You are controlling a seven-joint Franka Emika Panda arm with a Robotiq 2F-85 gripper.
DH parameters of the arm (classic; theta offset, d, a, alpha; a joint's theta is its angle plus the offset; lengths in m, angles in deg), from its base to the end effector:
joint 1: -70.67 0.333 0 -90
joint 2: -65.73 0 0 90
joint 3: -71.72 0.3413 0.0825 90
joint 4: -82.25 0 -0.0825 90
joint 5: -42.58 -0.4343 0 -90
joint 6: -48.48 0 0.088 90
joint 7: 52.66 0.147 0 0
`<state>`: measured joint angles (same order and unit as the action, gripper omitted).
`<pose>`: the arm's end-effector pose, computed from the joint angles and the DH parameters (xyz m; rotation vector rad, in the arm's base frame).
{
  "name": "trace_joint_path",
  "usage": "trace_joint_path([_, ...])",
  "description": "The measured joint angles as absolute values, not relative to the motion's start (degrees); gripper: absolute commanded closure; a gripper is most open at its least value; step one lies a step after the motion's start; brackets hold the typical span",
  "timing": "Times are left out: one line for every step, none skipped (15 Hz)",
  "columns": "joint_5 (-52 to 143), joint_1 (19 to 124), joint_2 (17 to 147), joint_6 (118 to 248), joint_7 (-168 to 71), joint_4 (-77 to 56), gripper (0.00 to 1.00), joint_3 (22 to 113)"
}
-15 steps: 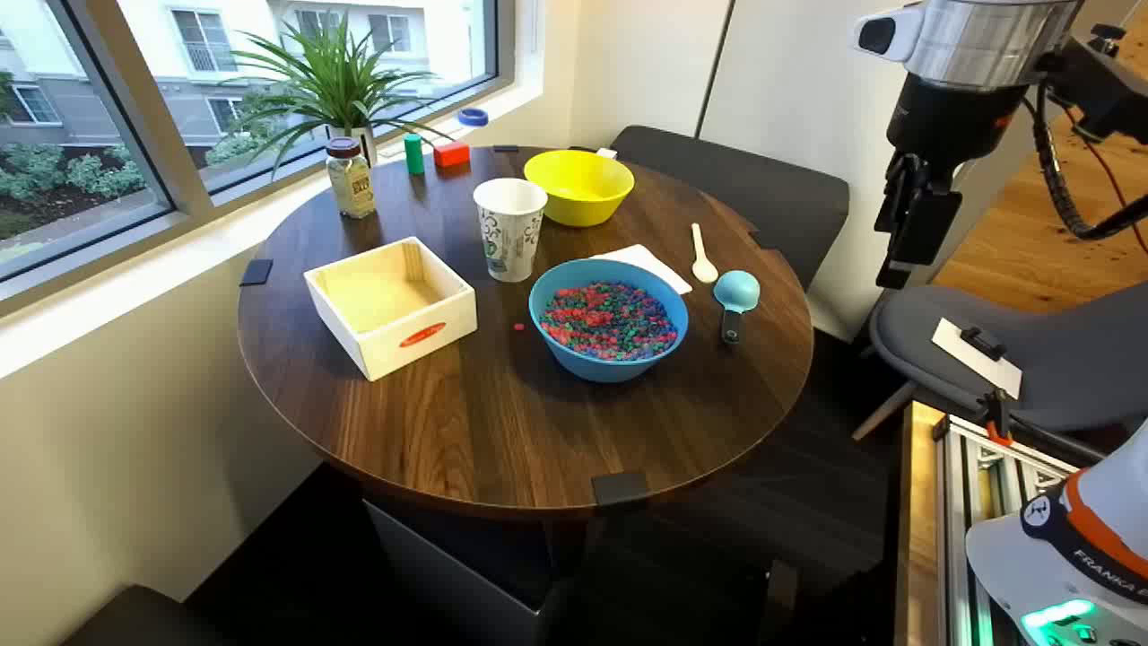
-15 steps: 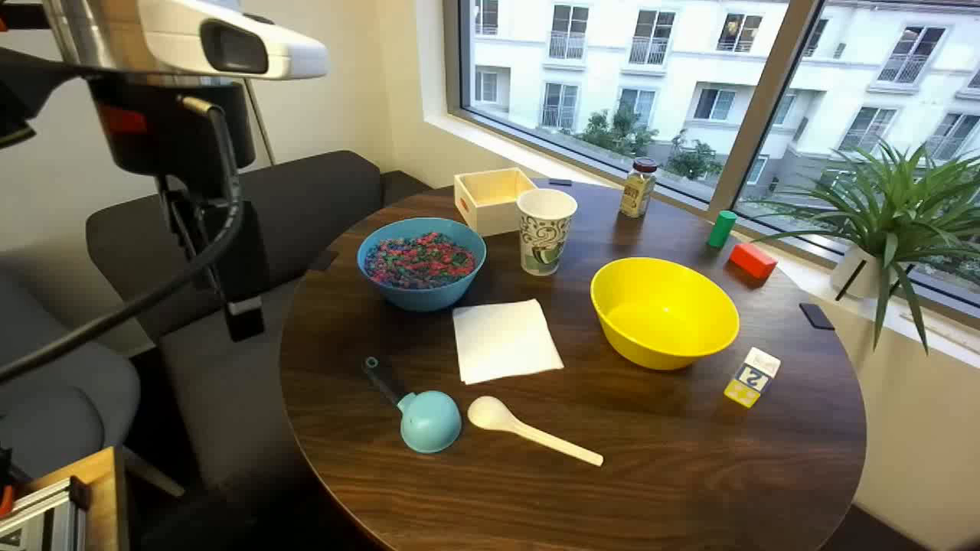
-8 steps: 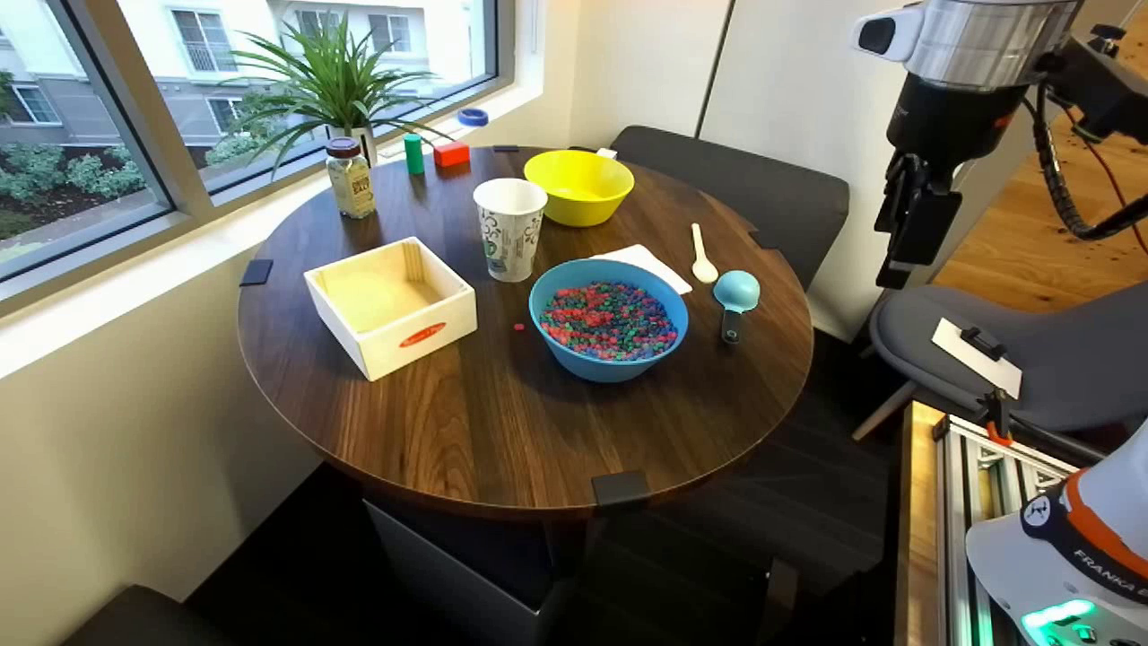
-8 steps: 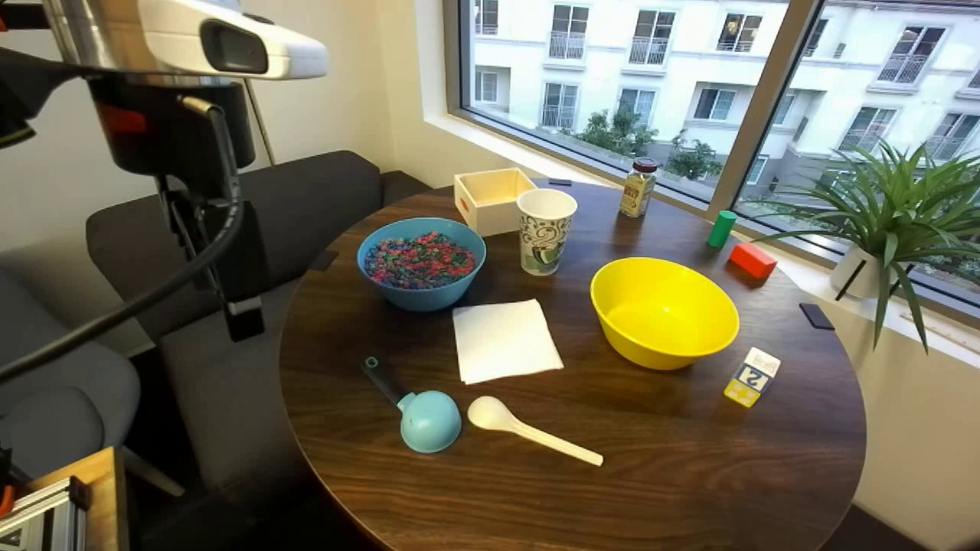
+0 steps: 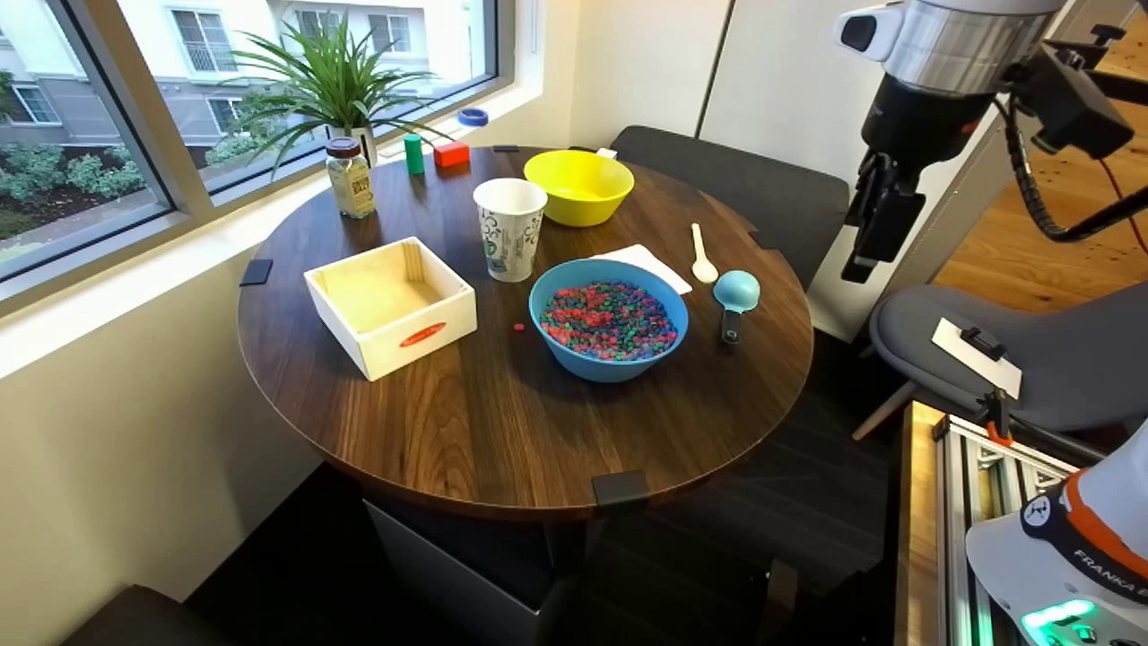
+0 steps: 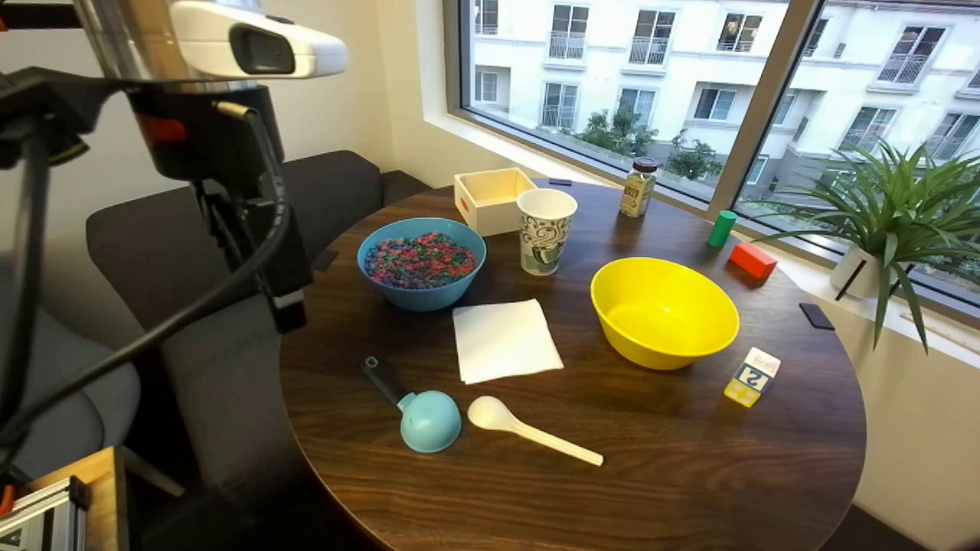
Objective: Turn over the blue scoop
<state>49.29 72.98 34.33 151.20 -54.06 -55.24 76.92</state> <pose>0.4105 0.0407 0.4749 2.9664 0.2530 -0.0802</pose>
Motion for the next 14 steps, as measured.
trace_joint_path([49.97,73.01,35.20,153.77,-54.07,-55.69,0.00,76.97])
trace_joint_path([50.61,73.05,36.29,156.24,-54.10,-56.18,0.00,77.01])
trace_joint_path([51.02,73.14,37.51,158.50,-54.17,-56.56,0.00,77.04])
trace_joint_path([51.31,73.31,38.78,160.51,-54.25,-56.83,0.00,77.09])
trace_joint_path([51.52,73.49,40.08,162.38,-54.28,-57.12,0.00,77.16])
trace_joint_path([51.70,73.68,41.35,163.91,-54.28,-57.40,0.00,77.23])
trace_joint_path([51.81,73.85,42.59,165.11,-54.28,-57.58,0.00,77.29])
trace_joint_path([51.83,74.02,43.83,166.18,-54.28,-57.68,0.00,77.32])
trace_joint_path([51.83,74.15,44.96,167.04,-54.30,-57.70,0.00,77.34])
trace_joint_path([51.83,74.29,45.97,167.87,-54.33,-57.71,0.00,77.34])
trace_joint_path([51.83,74.41,46.88,168.59,-54.34,-57.71,0.00,77.34])
trace_joint_path([51.87,74.46,47.65,169.00,-54.34,-57.71,0.00,77.37])
trace_joint_path([52.00,74.46,48.37,169.30,-54.34,-57.71,0.00,77.41])
trace_joint_path([52.28,74.46,48.99,169.50,-54.34,-57.71,0.00,77.44])
